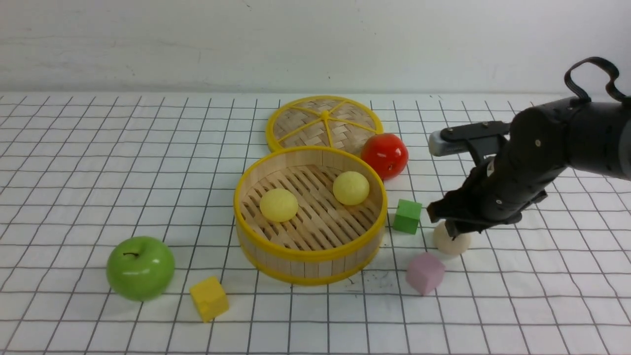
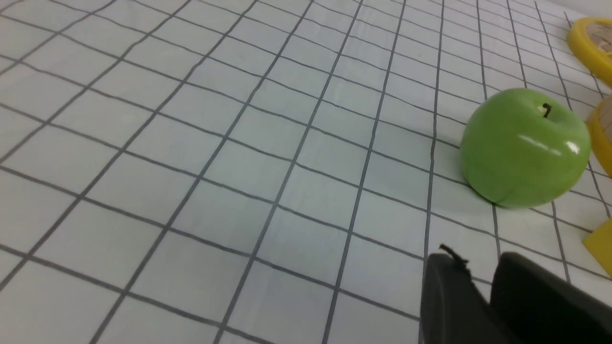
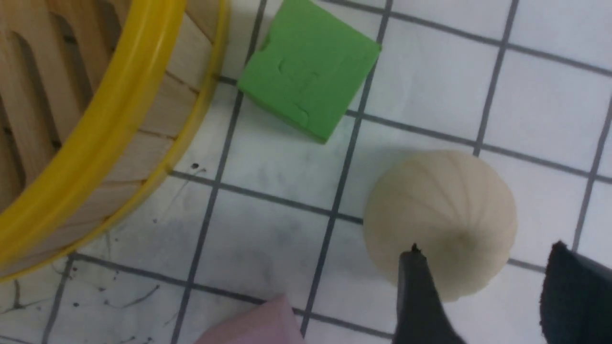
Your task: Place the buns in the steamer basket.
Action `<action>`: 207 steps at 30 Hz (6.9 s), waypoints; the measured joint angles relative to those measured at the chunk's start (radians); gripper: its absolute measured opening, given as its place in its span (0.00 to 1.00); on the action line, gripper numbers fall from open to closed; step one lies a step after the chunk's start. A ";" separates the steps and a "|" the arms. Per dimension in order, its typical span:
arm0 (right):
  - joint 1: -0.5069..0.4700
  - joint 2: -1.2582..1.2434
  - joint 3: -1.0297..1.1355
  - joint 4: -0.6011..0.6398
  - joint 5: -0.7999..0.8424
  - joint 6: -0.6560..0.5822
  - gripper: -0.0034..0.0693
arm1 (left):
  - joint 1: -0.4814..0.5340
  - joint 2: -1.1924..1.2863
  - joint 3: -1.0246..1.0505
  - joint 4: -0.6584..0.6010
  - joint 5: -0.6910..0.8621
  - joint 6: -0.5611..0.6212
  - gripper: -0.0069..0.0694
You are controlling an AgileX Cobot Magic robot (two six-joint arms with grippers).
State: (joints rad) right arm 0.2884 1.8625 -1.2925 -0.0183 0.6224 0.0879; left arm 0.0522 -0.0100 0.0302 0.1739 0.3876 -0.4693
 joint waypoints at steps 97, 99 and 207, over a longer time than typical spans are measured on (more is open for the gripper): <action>-0.154 -0.669 -0.072 0.319 0.336 -0.199 0.43 | 0.000 0.000 0.000 0.000 0.000 0.000 0.39; -0.159 -0.761 -0.015 0.318 0.348 -0.199 0.30 | 0.000 0.000 0.000 0.000 0.000 0.000 0.39; -0.407 -1.873 1.310 0.146 -0.231 -0.225 0.13 | -0.023 0.000 0.001 0.000 -0.001 0.000 0.40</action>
State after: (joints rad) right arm -0.1187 -0.0107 0.0172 0.1279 0.3918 -0.1373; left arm 0.0297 -0.0100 0.0310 0.1739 0.3868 -0.4693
